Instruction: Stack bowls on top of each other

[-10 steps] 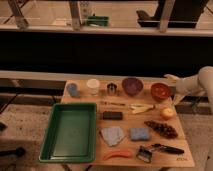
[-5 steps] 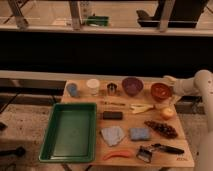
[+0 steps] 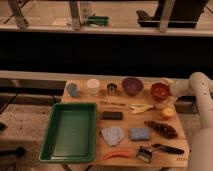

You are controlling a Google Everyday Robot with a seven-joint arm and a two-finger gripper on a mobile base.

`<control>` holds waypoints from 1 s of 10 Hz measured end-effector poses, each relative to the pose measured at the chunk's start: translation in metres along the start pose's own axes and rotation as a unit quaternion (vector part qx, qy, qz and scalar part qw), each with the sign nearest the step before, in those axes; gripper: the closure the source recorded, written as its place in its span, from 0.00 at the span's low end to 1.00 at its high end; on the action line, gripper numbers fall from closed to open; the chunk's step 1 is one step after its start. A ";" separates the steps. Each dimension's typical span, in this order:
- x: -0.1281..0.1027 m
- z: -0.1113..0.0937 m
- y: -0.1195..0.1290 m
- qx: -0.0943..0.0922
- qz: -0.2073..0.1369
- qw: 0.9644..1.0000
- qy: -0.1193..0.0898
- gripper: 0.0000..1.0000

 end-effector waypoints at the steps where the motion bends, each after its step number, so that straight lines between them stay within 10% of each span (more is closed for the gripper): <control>1: -0.001 0.005 0.002 -0.007 0.000 1.000 -0.002 0.15; 10: 0.002 0.020 0.022 -0.040 0.012 0.999 0.015 0.99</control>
